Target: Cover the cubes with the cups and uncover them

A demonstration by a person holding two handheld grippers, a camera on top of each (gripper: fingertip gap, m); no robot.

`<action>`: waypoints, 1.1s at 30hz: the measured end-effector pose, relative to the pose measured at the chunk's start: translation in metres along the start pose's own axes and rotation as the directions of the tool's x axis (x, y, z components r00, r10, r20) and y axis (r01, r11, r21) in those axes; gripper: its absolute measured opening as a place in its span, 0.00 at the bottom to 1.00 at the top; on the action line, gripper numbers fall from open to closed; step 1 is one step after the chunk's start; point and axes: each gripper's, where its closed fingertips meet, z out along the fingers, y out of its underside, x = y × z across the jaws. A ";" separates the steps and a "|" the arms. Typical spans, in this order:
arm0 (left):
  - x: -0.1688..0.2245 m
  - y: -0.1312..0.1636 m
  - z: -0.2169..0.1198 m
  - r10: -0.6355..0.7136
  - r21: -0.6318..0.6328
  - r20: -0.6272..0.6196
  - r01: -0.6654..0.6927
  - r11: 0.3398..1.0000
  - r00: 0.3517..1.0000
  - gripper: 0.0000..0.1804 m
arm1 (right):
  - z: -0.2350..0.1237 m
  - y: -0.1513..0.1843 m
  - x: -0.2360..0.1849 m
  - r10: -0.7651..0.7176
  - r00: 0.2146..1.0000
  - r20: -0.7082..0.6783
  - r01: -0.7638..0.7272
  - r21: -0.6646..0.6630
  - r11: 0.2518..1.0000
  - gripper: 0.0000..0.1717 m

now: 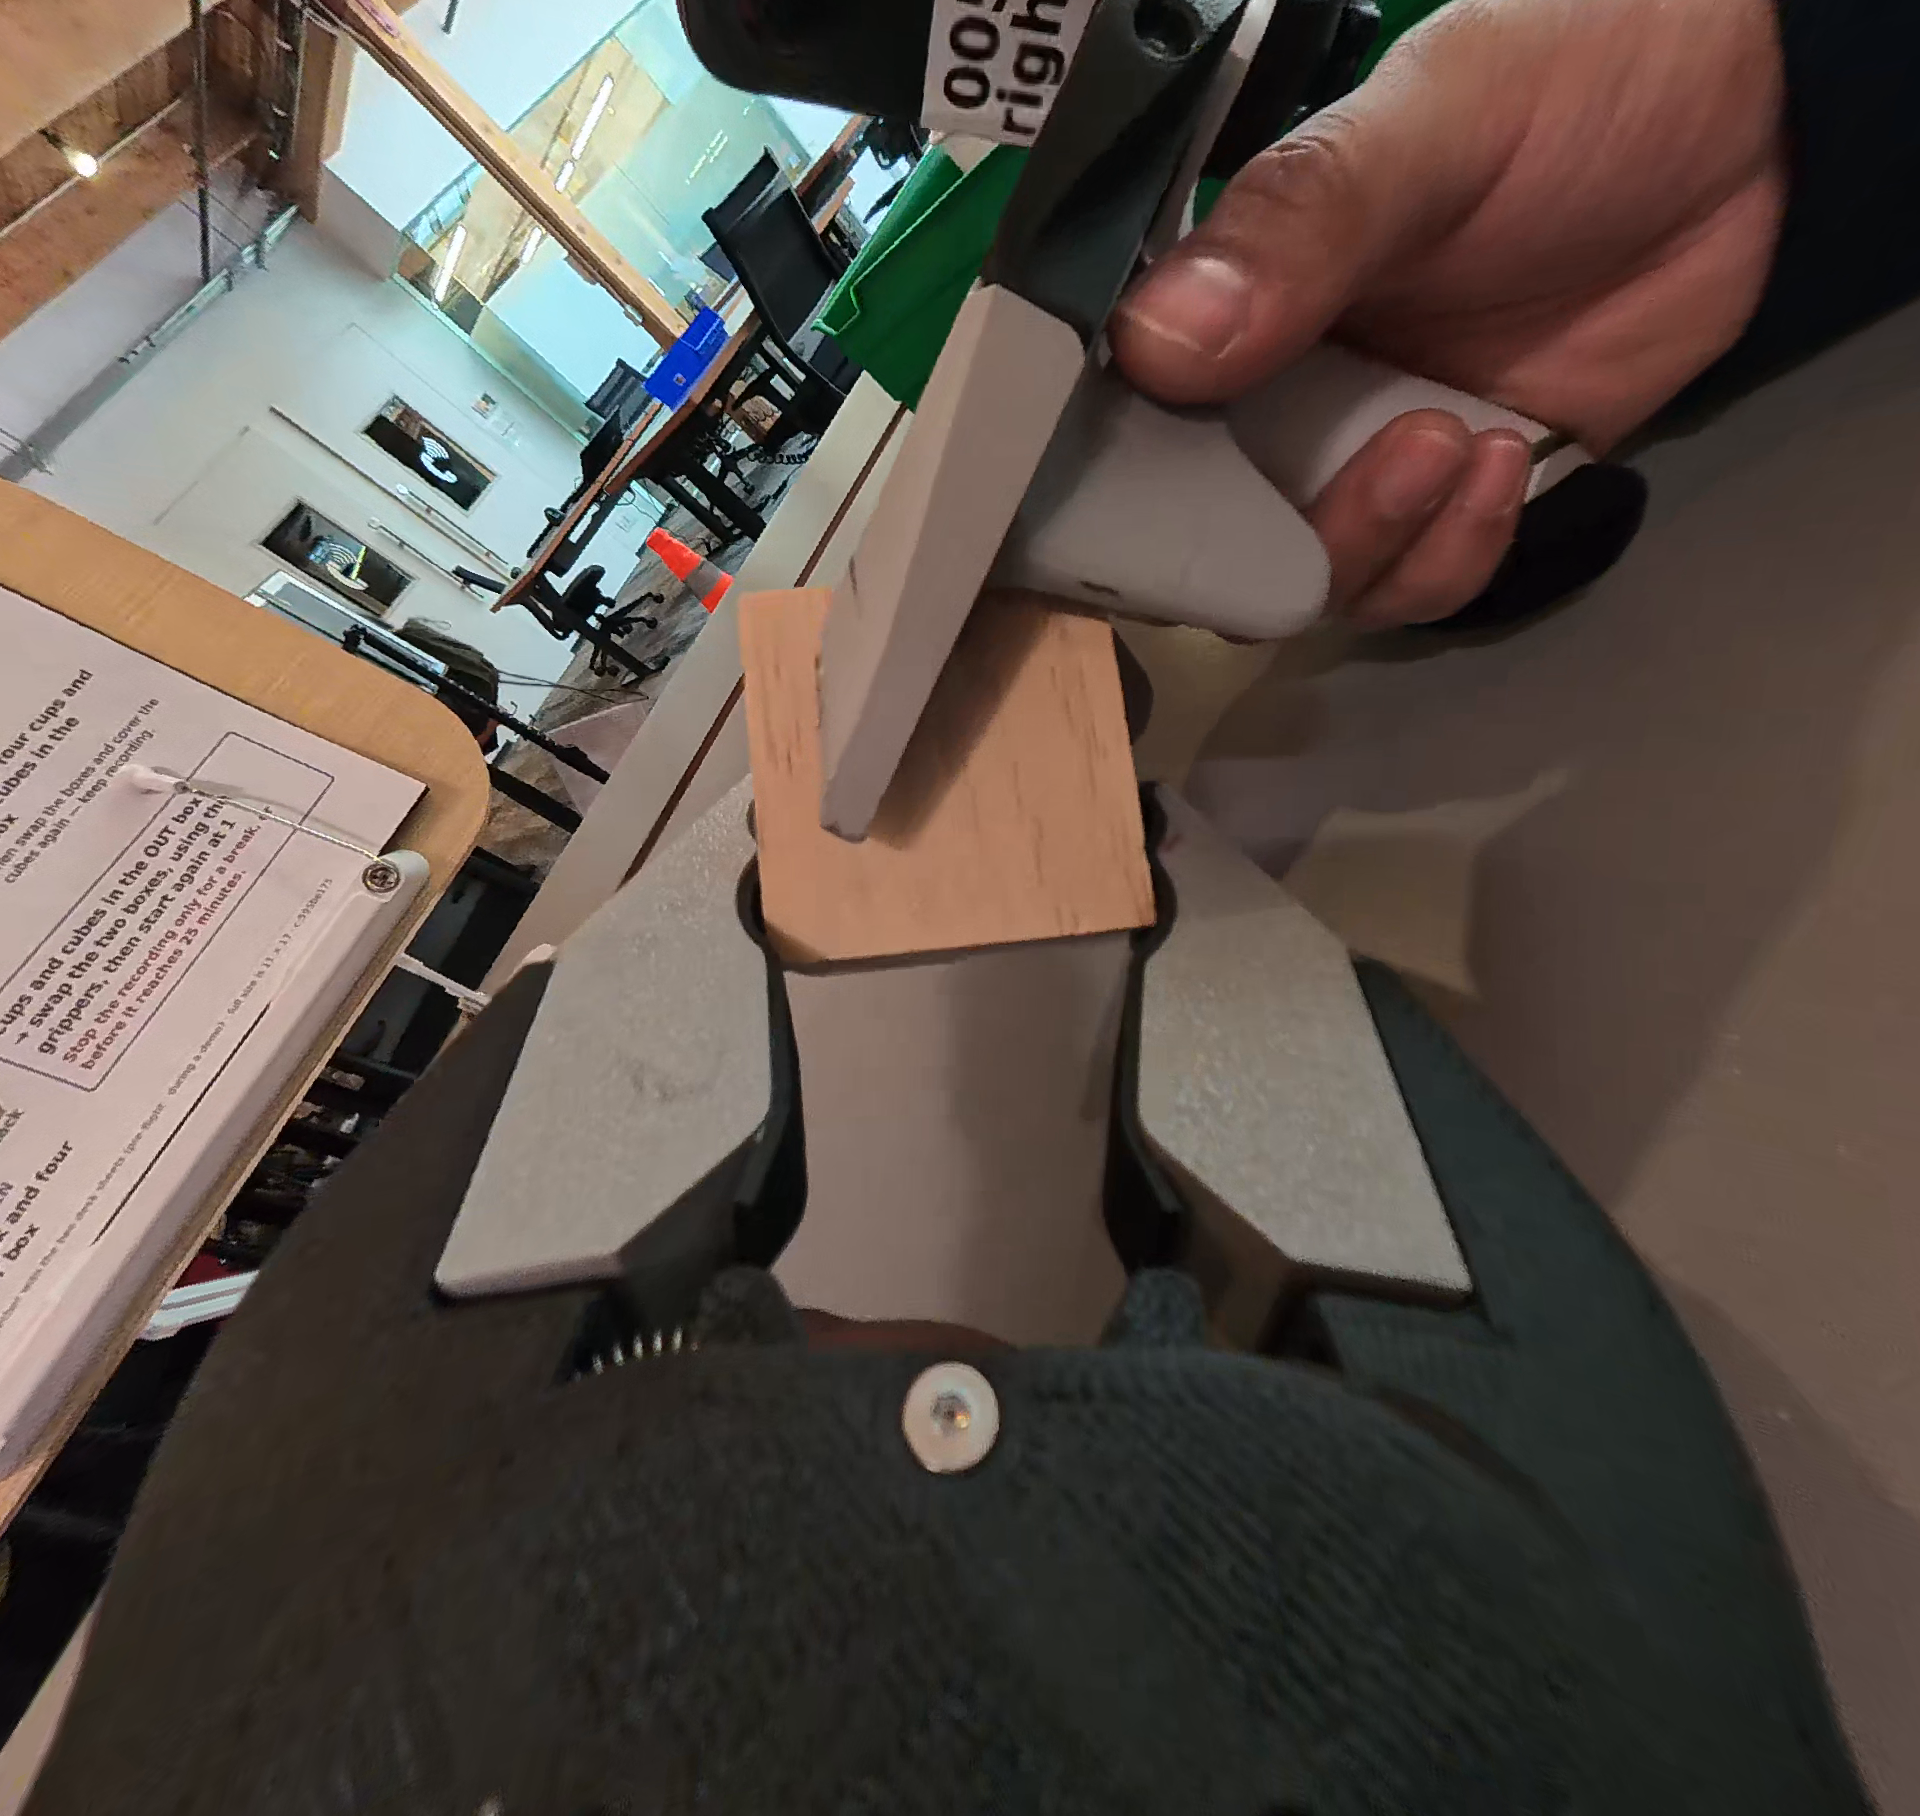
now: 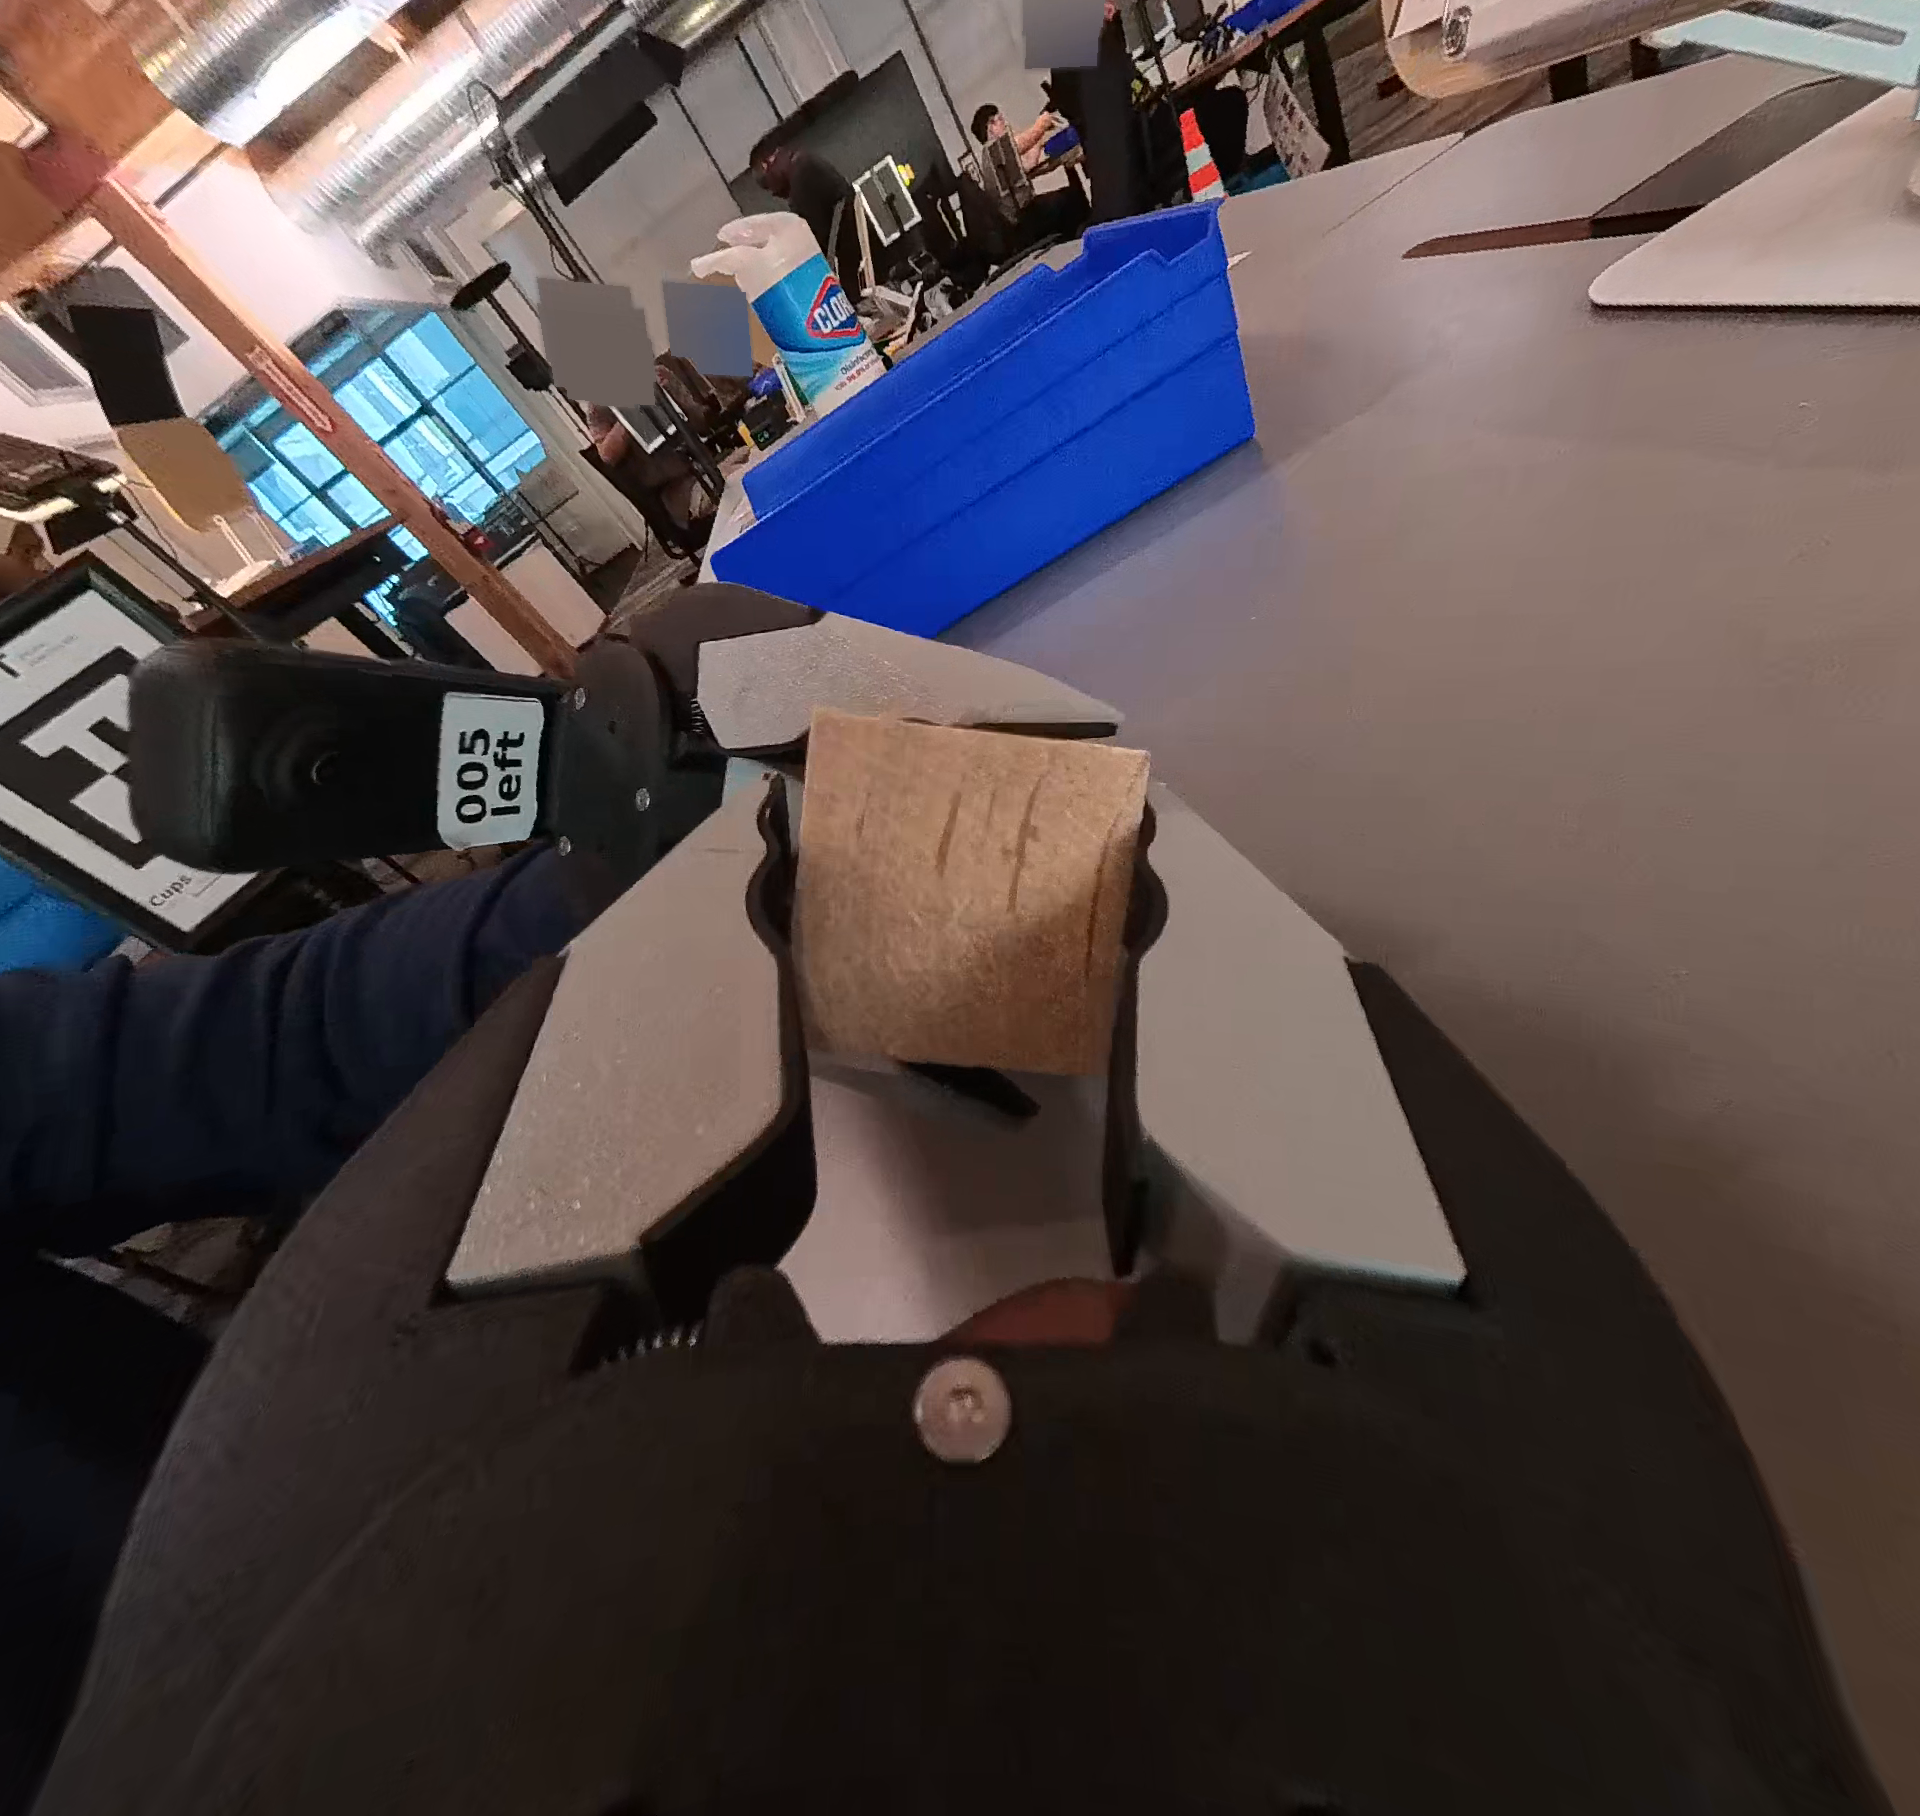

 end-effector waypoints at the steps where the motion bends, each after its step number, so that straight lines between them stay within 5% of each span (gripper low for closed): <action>1: 0.001 -0.001 0.000 0.010 0.002 0.000 -0.010 1.000 1.000 0.38 | 0.000 0.000 0.000 0.013 1.000 0.002 -0.013 0.002 1.000 0.36; 13: -0.001 0.005 0.003 0.009 -0.024 0.027 -0.008 1.000 1.000 0.37 | -0.003 0.000 0.008 -0.078 0.992 -0.102 0.078 -0.008 0.997 0.35; 21: -0.025 0.020 -0.002 -0.032 -0.068 0.122 0.040 0.997 0.992 0.27 | -0.032 -0.036 0.012 -0.074 0.985 -0.156 0.100 0.161 0.982 0.35; 26: -0.037 0.034 -0.002 -0.040 -0.126 0.175 0.063 0.990 0.984 0.23 | -0.062 -0.059 -0.008 -0.221 0.941 -0.258 0.281 0.226 0.933 0.34; 33: -0.034 0.040 0.001 -0.015 -0.167 0.169 0.043 0.985 0.985 0.22 | -0.106 -0.030 -0.006 -0.284 0.841 -0.461 0.333 0.028 0.942 0.34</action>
